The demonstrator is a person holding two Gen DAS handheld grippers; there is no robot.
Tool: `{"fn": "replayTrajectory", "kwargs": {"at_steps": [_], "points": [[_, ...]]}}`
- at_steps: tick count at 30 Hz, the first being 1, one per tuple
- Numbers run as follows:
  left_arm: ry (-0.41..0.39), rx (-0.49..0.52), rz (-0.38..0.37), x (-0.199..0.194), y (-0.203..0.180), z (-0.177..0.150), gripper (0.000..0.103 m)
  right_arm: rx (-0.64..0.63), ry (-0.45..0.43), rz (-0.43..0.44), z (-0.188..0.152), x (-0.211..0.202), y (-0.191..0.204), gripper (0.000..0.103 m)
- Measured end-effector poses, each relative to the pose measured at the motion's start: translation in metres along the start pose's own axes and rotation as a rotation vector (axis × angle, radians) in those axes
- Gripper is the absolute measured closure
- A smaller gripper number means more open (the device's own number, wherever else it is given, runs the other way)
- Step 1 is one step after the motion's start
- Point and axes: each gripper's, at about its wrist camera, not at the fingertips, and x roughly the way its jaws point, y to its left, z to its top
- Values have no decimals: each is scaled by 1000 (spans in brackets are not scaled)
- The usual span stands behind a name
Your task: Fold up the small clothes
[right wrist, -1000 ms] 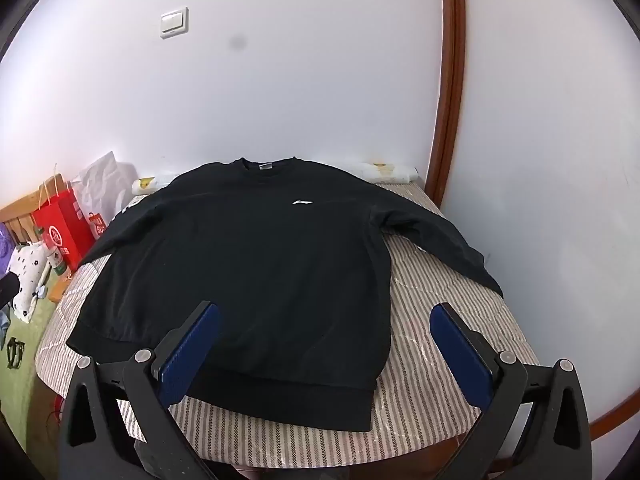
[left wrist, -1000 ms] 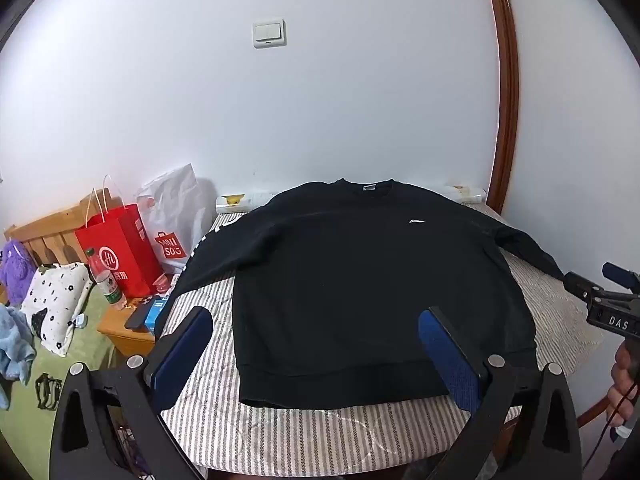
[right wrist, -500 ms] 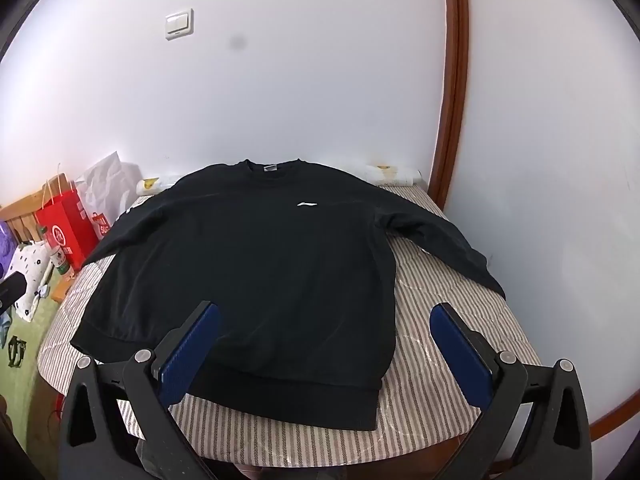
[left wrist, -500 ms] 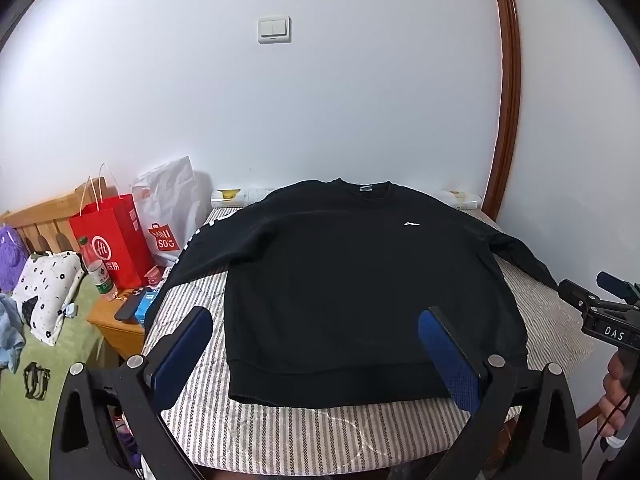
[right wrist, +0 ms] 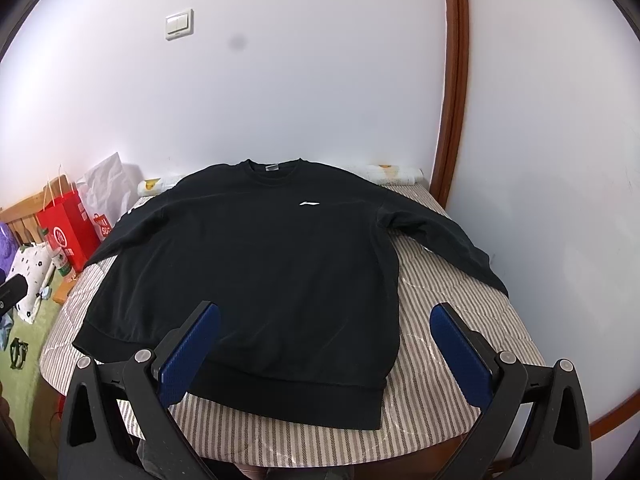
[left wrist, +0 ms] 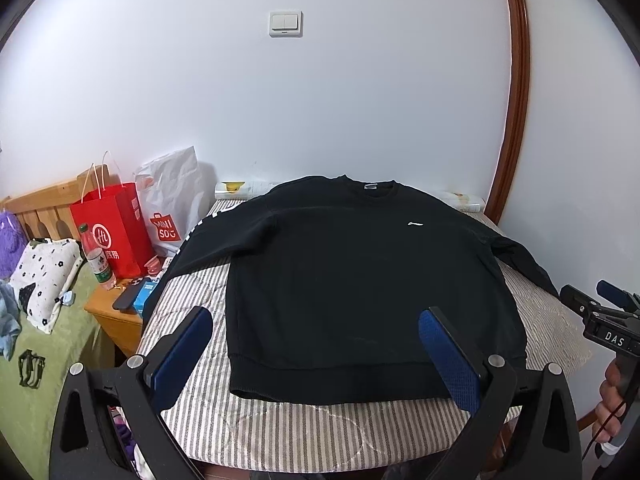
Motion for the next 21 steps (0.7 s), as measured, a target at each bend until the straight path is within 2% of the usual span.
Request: {"fn": "replayTrajectory", "kwargs": {"at_steps": [21], "points": [[1, -28, -14, -1, 6, 1, 0, 10, -2, 12, -4, -1, 3, 0]]}}
